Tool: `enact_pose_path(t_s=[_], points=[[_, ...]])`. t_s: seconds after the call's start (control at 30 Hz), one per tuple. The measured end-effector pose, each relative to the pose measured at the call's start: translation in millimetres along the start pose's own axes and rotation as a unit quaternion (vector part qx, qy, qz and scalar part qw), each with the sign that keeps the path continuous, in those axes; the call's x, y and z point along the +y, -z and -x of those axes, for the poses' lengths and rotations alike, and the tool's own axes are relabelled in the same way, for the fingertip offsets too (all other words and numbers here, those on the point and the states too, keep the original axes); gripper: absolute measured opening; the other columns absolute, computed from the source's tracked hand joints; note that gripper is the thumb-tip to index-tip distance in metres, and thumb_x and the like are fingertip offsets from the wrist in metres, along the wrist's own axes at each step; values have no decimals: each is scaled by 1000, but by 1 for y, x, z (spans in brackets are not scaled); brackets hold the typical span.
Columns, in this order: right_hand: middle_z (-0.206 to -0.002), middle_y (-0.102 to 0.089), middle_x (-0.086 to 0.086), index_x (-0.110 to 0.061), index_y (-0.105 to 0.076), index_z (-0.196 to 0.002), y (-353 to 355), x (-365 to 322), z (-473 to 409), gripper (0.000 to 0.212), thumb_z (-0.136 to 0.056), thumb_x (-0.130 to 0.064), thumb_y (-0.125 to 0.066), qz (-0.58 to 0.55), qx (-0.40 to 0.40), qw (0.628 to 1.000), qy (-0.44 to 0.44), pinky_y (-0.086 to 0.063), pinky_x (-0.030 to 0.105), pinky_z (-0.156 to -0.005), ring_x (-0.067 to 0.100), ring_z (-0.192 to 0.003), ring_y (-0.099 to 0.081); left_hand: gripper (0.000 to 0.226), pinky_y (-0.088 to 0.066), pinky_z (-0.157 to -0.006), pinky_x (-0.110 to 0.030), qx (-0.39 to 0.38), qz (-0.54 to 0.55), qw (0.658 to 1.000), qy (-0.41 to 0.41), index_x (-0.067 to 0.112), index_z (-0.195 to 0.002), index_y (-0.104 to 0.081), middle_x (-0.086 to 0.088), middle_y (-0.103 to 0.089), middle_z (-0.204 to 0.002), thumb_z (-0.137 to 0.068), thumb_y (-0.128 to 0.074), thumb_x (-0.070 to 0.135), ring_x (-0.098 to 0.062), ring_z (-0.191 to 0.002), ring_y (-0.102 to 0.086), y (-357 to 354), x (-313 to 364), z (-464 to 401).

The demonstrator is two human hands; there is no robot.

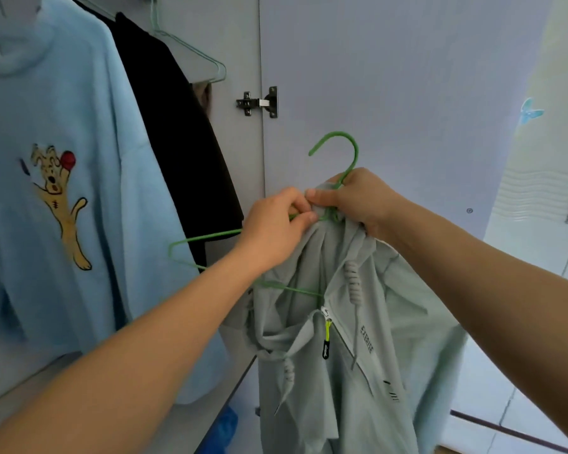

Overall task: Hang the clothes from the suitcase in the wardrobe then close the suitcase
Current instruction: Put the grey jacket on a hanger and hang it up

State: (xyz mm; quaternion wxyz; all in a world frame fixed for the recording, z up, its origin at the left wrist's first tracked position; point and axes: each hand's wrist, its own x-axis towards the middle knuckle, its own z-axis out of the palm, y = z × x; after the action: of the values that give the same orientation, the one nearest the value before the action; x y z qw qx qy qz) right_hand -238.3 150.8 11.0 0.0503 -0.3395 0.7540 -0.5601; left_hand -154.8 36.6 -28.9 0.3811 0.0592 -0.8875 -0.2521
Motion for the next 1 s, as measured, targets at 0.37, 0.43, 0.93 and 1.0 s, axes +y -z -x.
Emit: enact_pose_path(t_s=[0.37, 0.43, 0.93, 1.0], points=[[-78, -61, 14, -3, -63, -78, 26, -11, -6, 16, -84, -16, -71, -210, 145, 967, 14, -58, 37, -72, 19, -64, -63, 68, -42, -90, -37, 104, -101, 954, 261, 11, -116, -50, -11, -46, -121, -66, -79, 49, -30, -112, -48, -24, -53, 29], [-78, -63, 13, -3, -63, -77, 25, -16, -4, 17, -86, -16, -68, -236, 114, 965, 20, -58, 35, -72, 19, -67, -64, 72, -47, -85, -36, -16, -67, 949, 308, 8, -124, -47, -12, -50, -124, -75, -70, 55, -30, -112, -52, -28, -56, 24], [-88, -63, -3, -15, -69, -99, 50, 23, -13, 16, -91, -21, -56, 163, 110, 977, 81, -41, 23, -76, 13, -88, -55, 39, -57, -66, -41, 34, 551, 672, 494, -1, -76, -63, -17, -68, -62, -97, -31, 7, -26, -53, -67, 31, -83, 1], [-93, -61, -3, -14, -68, -106, 51, 29, -15, 21, -92, -17, -52, 190, 111, 973, 72, -39, 24, -77, 13, -91, -52, 32, -58, -68, -39, 16, 519, 697, 495, -1, -82, -63, -16, -69, -69, -92, -34, 7, -28, -62, -68, 43, -88, 3]])
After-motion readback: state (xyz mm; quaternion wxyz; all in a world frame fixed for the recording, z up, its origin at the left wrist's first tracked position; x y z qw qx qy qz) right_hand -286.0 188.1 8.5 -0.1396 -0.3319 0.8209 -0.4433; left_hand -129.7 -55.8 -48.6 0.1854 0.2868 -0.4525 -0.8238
